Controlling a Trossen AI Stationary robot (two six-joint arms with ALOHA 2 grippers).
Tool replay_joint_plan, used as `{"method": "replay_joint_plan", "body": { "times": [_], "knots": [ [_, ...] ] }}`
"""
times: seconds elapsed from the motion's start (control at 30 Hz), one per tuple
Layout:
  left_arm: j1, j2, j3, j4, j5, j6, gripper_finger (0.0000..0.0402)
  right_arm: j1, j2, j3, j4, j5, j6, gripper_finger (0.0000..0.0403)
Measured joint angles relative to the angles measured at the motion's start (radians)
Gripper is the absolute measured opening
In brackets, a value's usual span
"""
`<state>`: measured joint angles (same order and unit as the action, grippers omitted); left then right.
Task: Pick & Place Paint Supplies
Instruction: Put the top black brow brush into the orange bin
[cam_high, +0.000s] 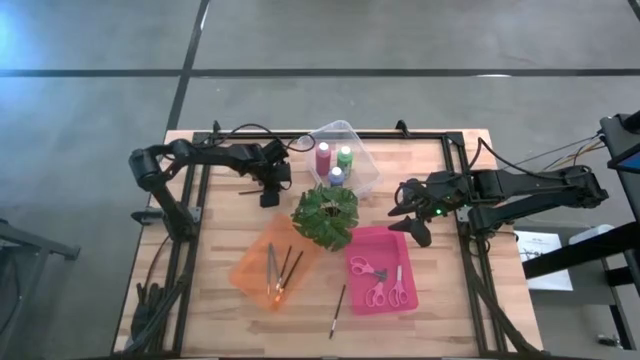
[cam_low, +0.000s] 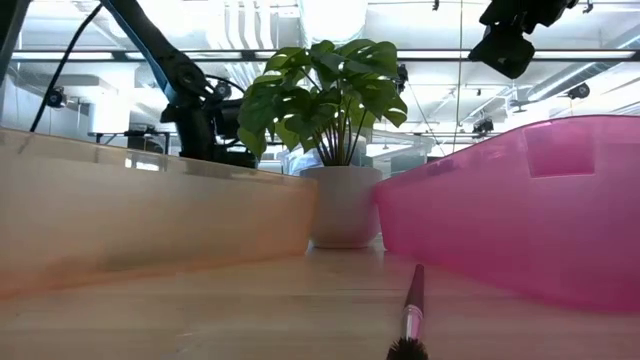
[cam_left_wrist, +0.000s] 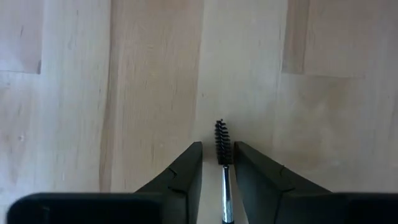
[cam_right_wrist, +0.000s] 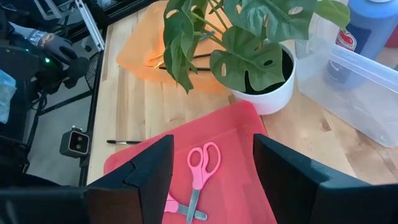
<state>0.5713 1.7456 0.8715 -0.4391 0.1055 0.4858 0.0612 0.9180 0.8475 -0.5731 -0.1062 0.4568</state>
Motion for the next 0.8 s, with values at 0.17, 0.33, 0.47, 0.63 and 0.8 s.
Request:
{"method": "replay_joint_plan", "body": {
  "times": [0.17, 0.33, 0.47, 0.63, 0.8],
  "knots": [
    [0.001, -0.001, 0.0, -0.021, 0.009, -0.012, 0.0033, 0.0, 0.0, -0.001, 0.002, 0.0, 0.003, 0.0212],
    [0.0, -0.03, -0.005, -0.029, 0.008, -0.039, 0.0008, 0.0, 0.0, -0.002, 0.004, 0.0, 0.008, 0.0212],
    [0.001, -0.11, -0.013, -0.128, 0.03, -0.07, 0.0003, 0.0, 0.0, -0.002, 0.004, -0.007, 0.015, 0.0212],
    [-0.016, -0.307, -0.01, -0.209, 0.118, -0.247, 0.0002, 0.0, 0.0, -0.002, 0.008, -0.01, 0.009, 0.0212],
    [-0.114, -0.516, -0.008, -0.228, 0.252, -0.644, 0.0001, 0.0, 0.0, -0.002, 0.009, -0.01, -0.005, 0.0212]
  ]
}}
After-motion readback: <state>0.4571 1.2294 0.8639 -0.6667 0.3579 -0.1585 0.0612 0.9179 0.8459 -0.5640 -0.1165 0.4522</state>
